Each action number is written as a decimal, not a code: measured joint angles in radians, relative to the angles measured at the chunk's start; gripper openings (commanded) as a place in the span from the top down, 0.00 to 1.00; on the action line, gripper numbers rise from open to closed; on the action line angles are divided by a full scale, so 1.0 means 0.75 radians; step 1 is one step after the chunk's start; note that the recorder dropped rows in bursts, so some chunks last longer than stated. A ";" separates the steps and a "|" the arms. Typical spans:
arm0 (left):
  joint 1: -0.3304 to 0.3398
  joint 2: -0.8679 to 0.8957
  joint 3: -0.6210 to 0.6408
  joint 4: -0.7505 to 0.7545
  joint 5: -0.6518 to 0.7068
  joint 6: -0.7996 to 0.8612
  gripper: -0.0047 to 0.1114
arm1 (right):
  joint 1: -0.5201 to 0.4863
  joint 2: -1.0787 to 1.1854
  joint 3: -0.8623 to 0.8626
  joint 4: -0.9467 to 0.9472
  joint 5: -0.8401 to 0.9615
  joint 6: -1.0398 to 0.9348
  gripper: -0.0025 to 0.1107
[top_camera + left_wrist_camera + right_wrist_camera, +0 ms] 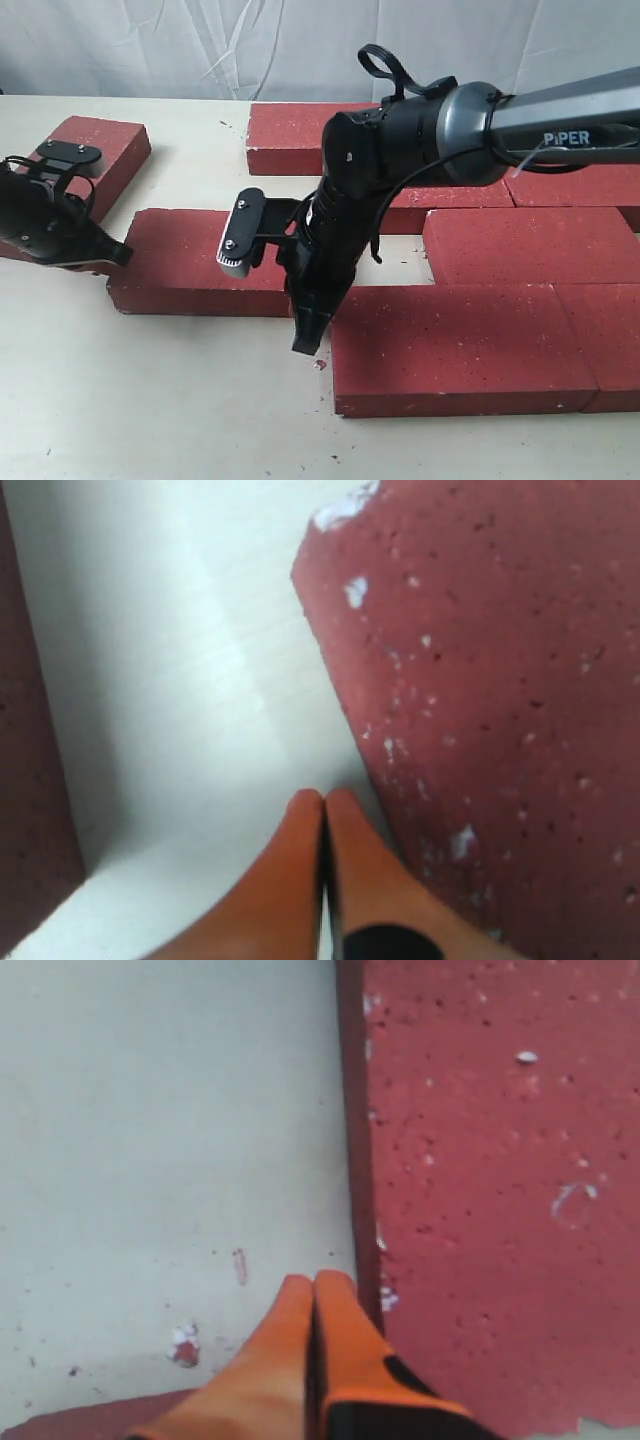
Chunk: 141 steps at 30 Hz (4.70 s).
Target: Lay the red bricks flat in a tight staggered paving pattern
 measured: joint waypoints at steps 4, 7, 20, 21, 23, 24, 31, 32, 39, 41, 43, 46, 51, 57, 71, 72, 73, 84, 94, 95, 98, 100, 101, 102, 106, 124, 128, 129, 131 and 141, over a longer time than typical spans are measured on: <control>-0.023 0.000 0.000 -0.046 0.000 0.055 0.96 | 0.000 0.000 0.000 -0.109 -0.013 0.098 0.98; -0.037 0.000 0.000 -0.051 -0.011 0.067 0.96 | 0.000 0.000 0.000 -0.140 -0.016 0.138 0.98; -0.039 0.000 -0.002 -0.054 -0.032 0.072 0.96 | 0.000 -0.143 0.003 -0.115 0.014 0.273 0.98; -0.039 0.000 -0.002 -0.054 -0.034 0.072 0.96 | 0.000 -0.156 0.003 -0.104 0.014 0.282 0.98; -0.039 0.000 -0.002 -0.054 -0.034 0.072 0.96 | 0.000 -0.173 0.003 -0.093 0.026 0.296 0.98; -0.039 0.000 -0.002 -0.054 -0.034 0.072 0.96 | 0.000 -0.180 0.003 -0.090 0.035 0.310 0.98; -0.042 0.000 -0.002 -0.052 -0.040 0.072 0.96 | 0.000 -0.191 0.003 -0.031 0.094 0.406 0.98; -0.042 0.000 -0.002 -0.052 -0.040 0.072 0.96 | 0.000 -0.191 0.003 -0.025 0.108 0.412 0.98; -0.042 0.000 -0.002 -0.052 -0.042 0.072 0.96 | 0.000 -0.191 0.003 0.057 0.134 0.399 0.98; -0.042 0.000 -0.002 -0.052 -0.042 0.072 0.96 | 0.000 -0.188 0.003 0.075 0.135 0.370 0.98; -0.042 0.000 -0.002 -0.052 -0.042 0.072 0.96 | 0.000 -0.169 0.003 0.098 0.137 0.333 0.98; -0.042 0.000 -0.002 -0.052 -0.042 0.072 0.96 | 0.000 -0.121 0.003 0.148 0.138 0.264 0.98; -0.045 0.000 -0.002 -0.052 -0.042 0.072 0.96 | 0.000 -0.020 0.003 0.237 0.097 0.075 0.98; -0.046 0.000 -0.002 -0.049 -0.042 0.072 0.96 | 0.000 0.044 0.003 0.185 0.066 -0.005 0.98; -0.046 0.000 -0.002 -0.049 -0.042 0.072 0.96 | 0.000 0.045 0.003 0.090 -0.019 -0.013 0.98; -0.046 0.000 -0.002 -0.049 -0.042 0.072 0.96 | 0.000 0.045 0.003 0.084 -0.017 -0.013 0.98; -0.046 0.000 -0.002 -0.049 -0.042 0.072 0.96 | 0.000 0.045 0.003 0.080 -0.014 -0.013 0.98; -0.046 0.000 -0.002 -0.049 -0.045 0.072 0.96 | 0.000 0.045 0.003 -0.111 -0.024 0.095 0.98; -0.046 0.000 -0.002 -0.044 -0.048 0.072 0.96 | -0.033 0.045 0.003 -0.102 -0.035 0.195 0.98; -0.046 0.000 -0.002 -0.041 -0.059 0.072 0.96 | -0.035 0.036 0.003 -0.066 -0.030 0.195 0.98; -0.046 0.000 -0.002 -0.041 -0.080 0.072 0.96 | -0.044 -0.013 0.003 0.032 0.008 0.187 0.98; -0.046 0.000 -0.002 -0.041 -0.088 0.074 0.96 | -0.044 -0.052 0.003 0.140 0.104 0.155 0.98; -0.046 0.000 -0.002 -0.041 -0.090 0.074 0.96 | -0.044 -0.058 0.003 0.173 0.160 0.121 0.98; -0.046 0.000 -0.002 -0.041 -0.096 0.074 0.96 | -0.044 -0.064 0.003 0.183 0.228 0.087 0.98; -0.046 0.000 -0.002 0.016 -0.108 0.074 0.96 | -0.063 -0.089 0.003 0.093 0.369 0.178 0.98; -0.046 -0.026 -0.002 0.032 -0.129 0.069 0.96 | -0.260 -0.203 0.003 -0.011 0.187 0.306 0.98; -0.046 -0.026 -0.002 0.055 -0.131 0.069 0.96 | -0.327 -0.203 0.008 -0.004 0.180 0.318 0.98; -0.046 -0.026 -0.002 0.055 -0.131 0.069 0.96 | -0.336 -0.203 0.015 -0.002 0.167 0.318 0.98; -0.046 -0.026 -0.002 0.055 -0.131 0.069 0.96 | -0.339 -0.203 0.038 -0.002 0.128 0.318 0.98; -0.046 -0.026 -0.002 0.091 -0.147 0.064 0.96 | -0.339 -0.203 0.067 0.037 0.004 0.322 0.98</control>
